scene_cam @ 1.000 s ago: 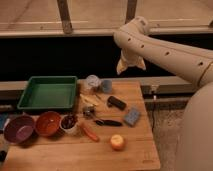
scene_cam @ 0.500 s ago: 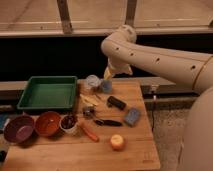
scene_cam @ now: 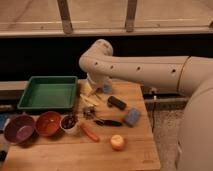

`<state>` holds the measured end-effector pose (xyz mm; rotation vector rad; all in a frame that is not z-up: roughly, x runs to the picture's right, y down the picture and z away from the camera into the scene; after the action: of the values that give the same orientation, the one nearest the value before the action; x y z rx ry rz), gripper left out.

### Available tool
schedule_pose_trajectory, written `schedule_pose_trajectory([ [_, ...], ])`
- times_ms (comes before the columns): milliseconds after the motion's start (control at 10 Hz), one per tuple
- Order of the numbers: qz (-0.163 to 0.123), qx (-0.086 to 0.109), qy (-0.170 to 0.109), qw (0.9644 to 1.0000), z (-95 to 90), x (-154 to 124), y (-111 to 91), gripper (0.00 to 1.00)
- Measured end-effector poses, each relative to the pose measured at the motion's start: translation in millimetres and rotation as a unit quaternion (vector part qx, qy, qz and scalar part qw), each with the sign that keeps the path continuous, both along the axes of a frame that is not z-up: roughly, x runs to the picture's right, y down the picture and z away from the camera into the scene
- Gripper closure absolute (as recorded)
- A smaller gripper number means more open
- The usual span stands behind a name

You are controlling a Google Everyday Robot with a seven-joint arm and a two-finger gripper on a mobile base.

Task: Wipe tray with brush

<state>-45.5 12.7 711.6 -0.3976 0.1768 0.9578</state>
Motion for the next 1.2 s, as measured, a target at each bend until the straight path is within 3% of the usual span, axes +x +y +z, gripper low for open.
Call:
schedule_pose_trajectory([
  [100, -0.012, 0.001, -0.007, 0.9999, -3.8, -5, 5, 0.26],
  [500, -0.012, -0.003, -0.008, 0.9999, -2.4, -5, 7, 0.26],
  [700, -0.008, -0.025, -0.019, 0.9995, 6.7, -10, 20, 0.26],
  [1000, 0.006, -0.064, -0.032, 0.9974, 35.7, -17, 63, 0.26],
  [1200, 0.014, -0.079, -0.035, 0.9962, 42.4, -19, 76, 0.26],
])
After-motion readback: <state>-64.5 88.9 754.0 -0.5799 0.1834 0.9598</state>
